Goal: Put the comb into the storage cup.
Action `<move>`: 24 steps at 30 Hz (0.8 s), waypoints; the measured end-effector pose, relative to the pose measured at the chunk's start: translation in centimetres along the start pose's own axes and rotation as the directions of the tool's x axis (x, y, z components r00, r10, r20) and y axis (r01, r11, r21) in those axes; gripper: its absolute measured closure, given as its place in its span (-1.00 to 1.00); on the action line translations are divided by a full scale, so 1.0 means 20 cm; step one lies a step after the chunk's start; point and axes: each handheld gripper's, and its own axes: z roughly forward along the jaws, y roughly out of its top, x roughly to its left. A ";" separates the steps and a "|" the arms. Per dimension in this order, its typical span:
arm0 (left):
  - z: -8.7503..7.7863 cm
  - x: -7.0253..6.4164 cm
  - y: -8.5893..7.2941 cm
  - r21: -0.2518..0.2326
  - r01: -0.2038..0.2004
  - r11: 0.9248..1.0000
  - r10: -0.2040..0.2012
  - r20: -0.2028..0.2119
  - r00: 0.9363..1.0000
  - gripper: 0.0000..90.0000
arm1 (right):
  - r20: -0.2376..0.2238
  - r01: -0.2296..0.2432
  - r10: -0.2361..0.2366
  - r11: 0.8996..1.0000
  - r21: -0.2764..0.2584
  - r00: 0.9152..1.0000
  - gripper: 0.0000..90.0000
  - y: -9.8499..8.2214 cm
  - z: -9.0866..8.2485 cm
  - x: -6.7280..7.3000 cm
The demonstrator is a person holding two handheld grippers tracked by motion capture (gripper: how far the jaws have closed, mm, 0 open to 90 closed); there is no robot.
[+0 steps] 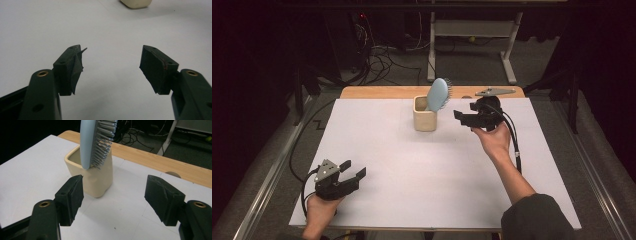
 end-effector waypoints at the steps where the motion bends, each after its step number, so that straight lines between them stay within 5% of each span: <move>1: 0.00 0.00 0.00 0.000 0.001 1.000 -0.001 0.000 1.000 -0.22 | -0.001 -0.001 0.001 1.000 -0.002 1.000 -0.29 0.00 0.00 0.00; 24: 0.00 0.00 0.00 0.001 0.002 1.000 -0.002 0.000 1.000 -0.22 | 0.008 0.002 -0.002 1.000 -0.005 1.000 -0.29 -0.06 -0.05 -0.02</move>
